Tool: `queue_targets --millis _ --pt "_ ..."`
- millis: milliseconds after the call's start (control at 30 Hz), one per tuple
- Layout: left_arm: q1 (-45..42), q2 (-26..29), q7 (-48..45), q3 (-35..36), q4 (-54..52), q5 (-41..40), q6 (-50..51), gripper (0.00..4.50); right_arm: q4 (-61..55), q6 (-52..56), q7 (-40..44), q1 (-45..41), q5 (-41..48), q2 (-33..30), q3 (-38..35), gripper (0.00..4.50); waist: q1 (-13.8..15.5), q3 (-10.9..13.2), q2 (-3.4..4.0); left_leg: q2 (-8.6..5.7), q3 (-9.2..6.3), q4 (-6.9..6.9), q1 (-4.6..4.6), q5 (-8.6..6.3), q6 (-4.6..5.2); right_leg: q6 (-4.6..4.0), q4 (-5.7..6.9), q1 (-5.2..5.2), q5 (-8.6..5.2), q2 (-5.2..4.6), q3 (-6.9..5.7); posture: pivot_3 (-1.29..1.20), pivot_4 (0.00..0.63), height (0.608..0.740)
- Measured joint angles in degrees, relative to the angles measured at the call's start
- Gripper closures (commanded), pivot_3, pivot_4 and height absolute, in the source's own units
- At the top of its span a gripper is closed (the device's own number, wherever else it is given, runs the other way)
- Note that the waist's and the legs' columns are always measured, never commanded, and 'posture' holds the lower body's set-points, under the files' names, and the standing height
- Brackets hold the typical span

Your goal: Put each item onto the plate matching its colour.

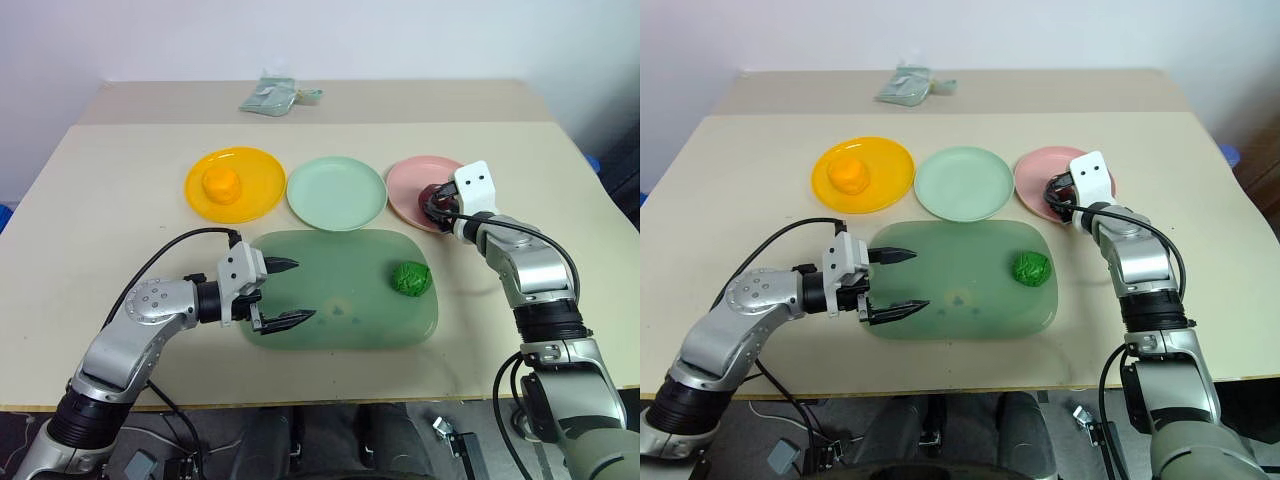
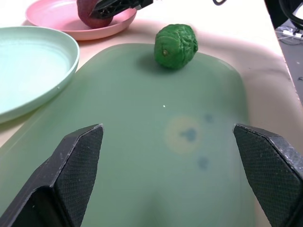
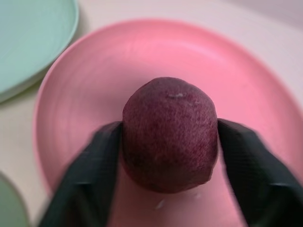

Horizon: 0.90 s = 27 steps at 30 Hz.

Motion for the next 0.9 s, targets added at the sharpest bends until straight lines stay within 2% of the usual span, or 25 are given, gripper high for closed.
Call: queue_targets --millis 67,133,300,400,433,533,633,667,767,900 --pt "0.9 -0.3 0.8 0.1 -0.5 -0.1 0.2 0.00 -3.5 -3.9 3.4 1.6 0.5 -0.8 -0.3 0.06 0.0 0.0 0.01 0.02 -0.03 -0.01 0.00 0.00 0.00 0.00 0.00 0.00 0.00 0.01 0.00 0.00 0.150 0.740" --pt "1.7 -0.5 1.5 0.2 -1.0 -0.2 0.5 0.00 -10.3 -6.5 10.3 5.5 4.4 -2.7 -1.6 0.06 0.5 0.0 0.01 0.01 -0.07 0.01 -0.01 -0.01 0.01 0.01 -0.02 0.06 0.00 0.00 -0.01 0.00 0.150 0.740" --pt "3.6 -0.5 1.2 0.4 -2.0 -0.5 0.5 0.00 -27.0 -1.2 28.2 19.4 17.7 -11.9 -5.3 0.06 1.6 0.0 0.02 0.01 -0.10 0.17 0.04 -0.07 0.11 0.01 -0.10 0.20 0.00 -0.05 -0.01 0.00 0.150 0.740" --pt "3.6 -0.2 0.2 0.5 -2.0 -0.7 0.2 0.00 -31.4 0.4 33.7 26.5 17.9 -17.1 -3.9 0.06 1.5 0.0 -0.01 0.01 -0.12 0.18 0.18 -0.10 0.14 0.00 -0.10 0.33 0.00 -0.07 0.01 0.00 0.150 0.740" --pt "3.6 -0.2 0.0 0.5 -2.0 -0.7 0.2 0.00 -31.2 0.4 33.9 27.5 16.6 -17.5 -2.6 0.06 1.4 0.0 -0.03 0.02 -0.13 0.18 0.19 -0.10 0.13 -0.01 -0.09 0.33 0.00 -0.07 0.01 0.00 0.150 0.740" --pt "2.6 -0.2 -0.4 0.1 -1.8 -0.5 -0.1 0.00 -29.3 0.4 32.2 27.4 13.2 -16.7 0.2 0.88 1.2 0.0 0.02 0.02 -0.09 0.16 0.15 -0.07 0.07 -0.03 0.00 0.16 -0.01 -0.07 0.06 0.00 0.150 0.740" --pt "2.5 -0.2 -0.5 0.1 -1.7 -0.3 -0.1 0.00 -29.2 0.2 31.7 26.5 12.7 -15.7 0.3 2.28 1.4 0.0 0.04 0.02 -0.10 0.15 0.10 -0.06 0.06 -0.04 -0.03 0.12 -0.01 -0.07 0.06 0.00 0.150 0.740" --pt "2.5 -0.1 -0.5 0.1 -1.6 -0.2 -0.1 0.00 -29.2 0.0 31.6 26.0 12.5 -15.5 0.4 2.63 1.4 0.0 0.04 0.01 -0.09 0.15 0.10 -0.06 0.06 -0.04 -0.04 0.12 -0.01 -0.07 0.06 0.00 0.150 0.740" --pt "3.1 0.2 0.4 1.7 -0.6 0.1 -0.9 0.00 -28.8 -1.3 29.5 21.3 12.0 -11.1 0.9 2.63 1.4 0.0 0.04 0.02 -0.09 0.16 0.11 -0.05 0.04 -0.04 -0.03 0.12 -0.01 -0.07 0.06 0.00 0.150 0.740" --pt "3.6 0.4 3.4 5.8 3.4 2.9 -4.6 0.00 -23.0 -2.7 21.3 9.8 8.0 -1.1 3.1 2.63 0.9 0.0 0.06 0.04 -0.08 0.11 0.09 0.00 -0.04 -0.06 0.04 0.00 -0.01 -0.03 0.05 0.00 0.150 0.740"
